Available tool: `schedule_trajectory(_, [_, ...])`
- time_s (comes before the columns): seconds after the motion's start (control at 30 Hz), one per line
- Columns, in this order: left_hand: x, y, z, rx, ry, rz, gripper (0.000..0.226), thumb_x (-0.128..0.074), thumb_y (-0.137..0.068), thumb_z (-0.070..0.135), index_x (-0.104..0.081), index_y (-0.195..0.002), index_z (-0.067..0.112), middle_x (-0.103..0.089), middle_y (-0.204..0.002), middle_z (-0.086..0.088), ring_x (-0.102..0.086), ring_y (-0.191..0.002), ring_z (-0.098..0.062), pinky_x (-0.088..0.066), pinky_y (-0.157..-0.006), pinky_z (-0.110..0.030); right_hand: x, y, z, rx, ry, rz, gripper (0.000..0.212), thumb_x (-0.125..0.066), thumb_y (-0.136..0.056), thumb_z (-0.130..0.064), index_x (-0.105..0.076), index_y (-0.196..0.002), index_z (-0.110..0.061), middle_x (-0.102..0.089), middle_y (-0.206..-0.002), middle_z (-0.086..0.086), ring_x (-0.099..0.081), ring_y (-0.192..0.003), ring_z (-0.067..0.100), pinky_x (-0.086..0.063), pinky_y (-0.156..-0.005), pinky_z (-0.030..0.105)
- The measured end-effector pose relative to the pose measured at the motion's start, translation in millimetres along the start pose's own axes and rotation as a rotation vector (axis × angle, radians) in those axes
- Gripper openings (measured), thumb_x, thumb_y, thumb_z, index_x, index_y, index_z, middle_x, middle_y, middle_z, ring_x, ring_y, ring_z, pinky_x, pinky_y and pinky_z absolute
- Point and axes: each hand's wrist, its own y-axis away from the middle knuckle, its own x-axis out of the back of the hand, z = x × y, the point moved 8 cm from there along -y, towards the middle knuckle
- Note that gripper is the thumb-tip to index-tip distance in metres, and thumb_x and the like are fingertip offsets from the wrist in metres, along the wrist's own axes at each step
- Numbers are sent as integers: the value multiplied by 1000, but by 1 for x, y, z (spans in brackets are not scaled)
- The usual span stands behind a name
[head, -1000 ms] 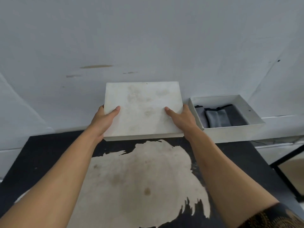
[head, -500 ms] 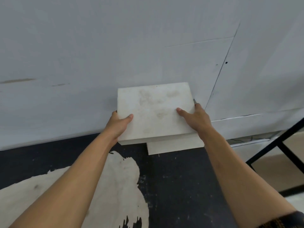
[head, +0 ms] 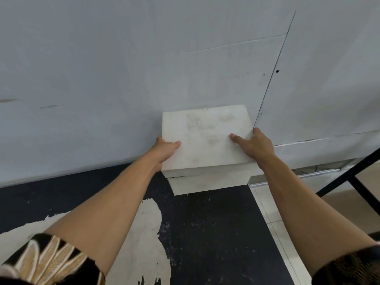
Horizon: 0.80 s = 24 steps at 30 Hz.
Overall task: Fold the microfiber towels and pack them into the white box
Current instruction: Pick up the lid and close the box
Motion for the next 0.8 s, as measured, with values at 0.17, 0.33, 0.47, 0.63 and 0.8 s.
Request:
schedule_trajectory(0.17, [4,-16,-7,27,-38,27,78,-73,-79,46,-36,-140,12,-57,-129,-5,-61,-111,-27,-53,-96,-46,-14,-13,3,-16,31,-29,75,-63,-79,-67,-47,-127,-11,-60,-123,8,-54,-115,32,-46,-88,39])
schedule_trajectory(0.33, [5,-27,-13,33,-44,13,102,-72,-52,62,-44,-138,16,-60,-130,-2,-61,-112,-25,-51,-98,-44,-22,-24,0,-32,111,-63,79,-60,-80,-70,-46,-130,-10,-58,-125,9,-53,-117,33,-43,-84,37])
schedule_trajectory(0.47, [2,-35,-14,53,-32,22,116,-73,-43,65,-38,-142,14,-56,-136,-4,-59,-118,-27,-50,-100,-46,-21,-32,-3,-36,153,-69,78,-59,-81,-70,-47,-129,-9,-59,-124,9,-54,-116,32,-40,-80,35])
schedule_trajectory(0.63, [-1,-27,-10,38,-76,74,102,-70,-68,58,-29,-149,11,-47,-146,-4,-50,-128,-26,-44,-107,-45,-21,-35,0,-41,147,-70,78,-59,-79,-72,-49,-126,-10,-60,-120,8,-55,-112,31,-44,-83,37])
schedule_trajectory(0.8, [-5,-35,-9,70,-17,25,105,-72,-60,55,-31,-145,11,-53,-139,-9,-57,-120,-31,-50,-99,-47,-17,-41,-2,-30,158,-76,75,-60,-78,-72,-53,-120,-10,-61,-116,7,-56,-110,31,-48,-92,43])
